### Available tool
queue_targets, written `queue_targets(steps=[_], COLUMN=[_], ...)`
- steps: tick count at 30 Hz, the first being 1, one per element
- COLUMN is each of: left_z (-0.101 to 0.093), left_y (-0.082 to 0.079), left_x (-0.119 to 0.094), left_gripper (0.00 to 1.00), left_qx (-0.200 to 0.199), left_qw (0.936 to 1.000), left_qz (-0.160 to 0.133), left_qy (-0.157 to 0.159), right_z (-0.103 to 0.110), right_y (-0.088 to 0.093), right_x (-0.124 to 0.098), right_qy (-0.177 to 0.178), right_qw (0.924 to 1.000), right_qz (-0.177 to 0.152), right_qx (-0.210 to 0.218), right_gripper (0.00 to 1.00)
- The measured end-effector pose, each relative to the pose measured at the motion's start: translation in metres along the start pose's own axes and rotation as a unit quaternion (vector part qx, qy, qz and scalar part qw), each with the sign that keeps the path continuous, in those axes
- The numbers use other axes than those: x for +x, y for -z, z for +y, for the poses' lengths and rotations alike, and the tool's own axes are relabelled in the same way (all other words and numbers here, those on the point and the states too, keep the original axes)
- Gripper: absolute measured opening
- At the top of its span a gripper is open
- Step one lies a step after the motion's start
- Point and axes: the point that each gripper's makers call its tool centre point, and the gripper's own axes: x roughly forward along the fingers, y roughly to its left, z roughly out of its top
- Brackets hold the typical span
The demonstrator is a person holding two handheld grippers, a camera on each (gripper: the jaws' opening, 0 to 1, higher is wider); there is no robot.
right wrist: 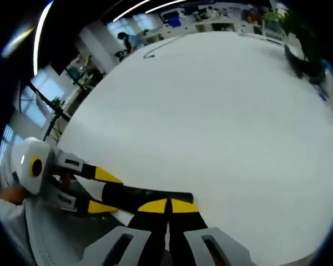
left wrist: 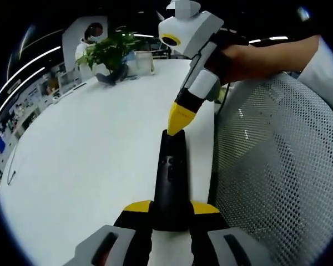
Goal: Press the specified remote control buttons in sequence, fully releasing each button before pressing the next.
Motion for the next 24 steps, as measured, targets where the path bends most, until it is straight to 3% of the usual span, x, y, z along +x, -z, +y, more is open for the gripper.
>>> queue_targets(steps=[4,10,24], left_z=[-0.0001,-0.0002,-0.0003], left_y=[-0.0002,-0.0005,-0.0007], left_x=[0.0001,0.0002,0.0003], left_gripper=[0.24,0.24,0.24], left_qx=[0.0,0.001,0.003], left_qw=[1.0,1.0,1.0], left_qz=[-0.002,-0.002,-0.003], left_qy=[0.0,0.001,0.001], right_z=[-0.0004,-0.0013,-0.0034], right_y=[0.0017,0.0019,0.0001], right_x=[0.0017,0.0012,0.0013], right_qy=[0.006,0.003,-0.018], right_qw=[0.9999,1.0,0.9978], right_qz=[0.004,0.002,-0.009], right_qx=[-0.014,-0.001,0.062], right_gripper=[0.0,0.0,0.0])
